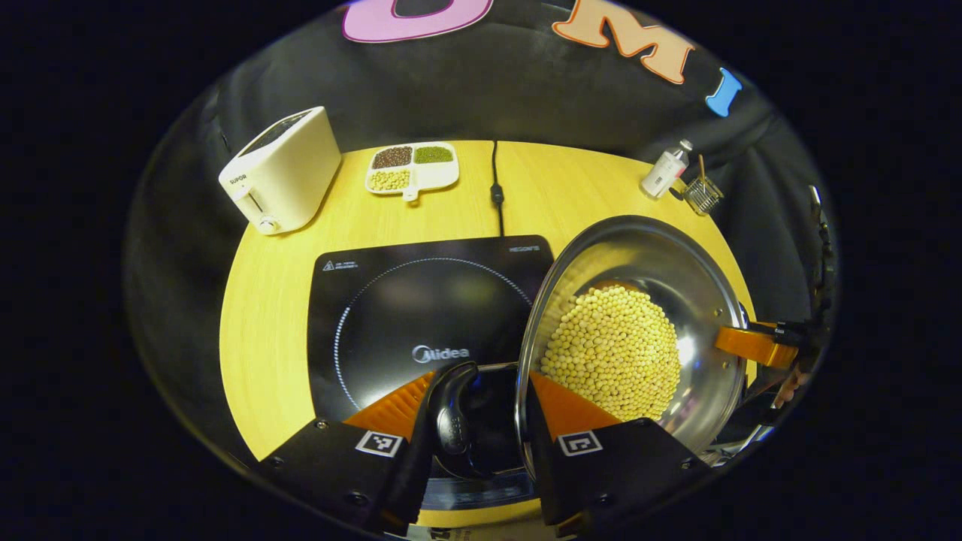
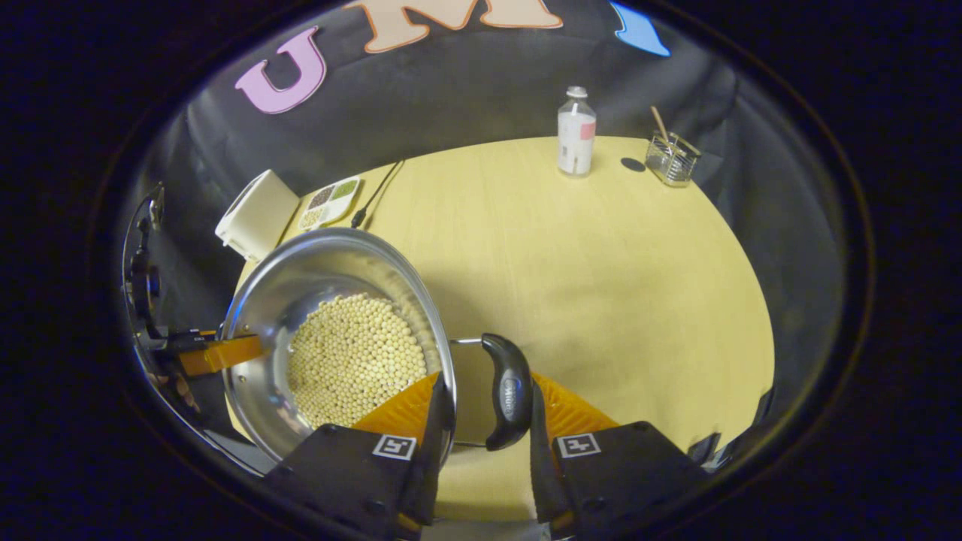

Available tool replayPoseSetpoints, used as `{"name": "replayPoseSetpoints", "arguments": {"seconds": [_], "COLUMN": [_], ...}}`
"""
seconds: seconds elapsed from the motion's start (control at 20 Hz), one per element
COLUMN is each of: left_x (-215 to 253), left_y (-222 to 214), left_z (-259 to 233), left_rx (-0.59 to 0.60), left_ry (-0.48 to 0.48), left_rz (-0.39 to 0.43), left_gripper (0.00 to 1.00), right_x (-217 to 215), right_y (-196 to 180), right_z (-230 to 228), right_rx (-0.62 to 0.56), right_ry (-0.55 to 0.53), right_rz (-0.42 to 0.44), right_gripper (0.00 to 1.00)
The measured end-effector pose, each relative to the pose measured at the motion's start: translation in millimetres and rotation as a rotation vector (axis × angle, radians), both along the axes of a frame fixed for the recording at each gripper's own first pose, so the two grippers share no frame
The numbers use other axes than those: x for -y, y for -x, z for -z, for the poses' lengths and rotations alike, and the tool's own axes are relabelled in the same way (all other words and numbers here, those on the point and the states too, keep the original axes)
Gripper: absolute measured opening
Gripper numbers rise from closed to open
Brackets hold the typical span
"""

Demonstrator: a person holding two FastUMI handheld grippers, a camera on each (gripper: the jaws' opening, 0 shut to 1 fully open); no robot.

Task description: First push the handle of the pot to place it horizontally, then grasp the pot with both hands and set it on the induction cooktop.

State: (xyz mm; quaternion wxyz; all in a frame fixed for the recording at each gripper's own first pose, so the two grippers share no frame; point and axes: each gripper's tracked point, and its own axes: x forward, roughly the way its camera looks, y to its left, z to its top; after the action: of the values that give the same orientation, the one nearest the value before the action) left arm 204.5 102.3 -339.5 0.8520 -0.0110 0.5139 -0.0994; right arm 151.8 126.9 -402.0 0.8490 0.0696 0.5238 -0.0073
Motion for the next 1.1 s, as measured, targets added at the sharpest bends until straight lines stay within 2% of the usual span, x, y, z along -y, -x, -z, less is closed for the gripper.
{"name": "replayPoseSetpoints", "arguments": {"seconds": [0.05,0.1,0.15,0.25,0.3,0.65,0.7,0.75,0.9,0.95,1.1], "left_x": [-8,-18,-27,-44,-52,-93,-100,-106,-124,-128,-136], "left_y": [-2,-4,-6,-11,-12,-29,-31,-33,-36,-37,-41], "left_z": [4,8,10,13,15,14,13,14,13,13,15], "left_rx": [-0.004,-0.015,-0.016,-0.007,-0.007,0.062,0.070,0.080,0.101,0.107,0.127], "left_ry": [0.007,0.014,0.019,0.022,0.026,0.039,0.036,0.035,0.026,0.027,0.022], "left_rz": [0.007,0.014,0.019,0.026,0.025,0.022,0.026,0.026,0.016,0.014,0.033], "left_gripper": [0.60,0.62,0.61,0.62,0.60,0.60,0.60,0.60,0.60,0.60,0.60], "right_x": [-10,-19,-29,-47,-55,-97,-103,-110,-126,-131,-143], "right_y": [0,1,0,2,1,-19,-20,-23,-28,-30,-28], "right_z": [2,3,5,9,10,11,11,11,12,11,12], "right_rx": [-0.004,-0.007,-0.010,-0.030,-0.037,-0.054,-0.055,-0.055,-0.051,-0.050,-0.054], "right_ry": [0.012,0.024,0.031,0.032,0.034,0.076,0.079,0.081,0.084,0.088,0.091], "right_rz": [0.009,0.015,0.018,0.021,0.020,-0.025,-0.031,-0.035,-0.047,-0.051,-0.046], "right_gripper": [0.48,0.58,0.53,0.49,0.53,0.53,0.48,0.53,0.56,0.53,0.53]}}
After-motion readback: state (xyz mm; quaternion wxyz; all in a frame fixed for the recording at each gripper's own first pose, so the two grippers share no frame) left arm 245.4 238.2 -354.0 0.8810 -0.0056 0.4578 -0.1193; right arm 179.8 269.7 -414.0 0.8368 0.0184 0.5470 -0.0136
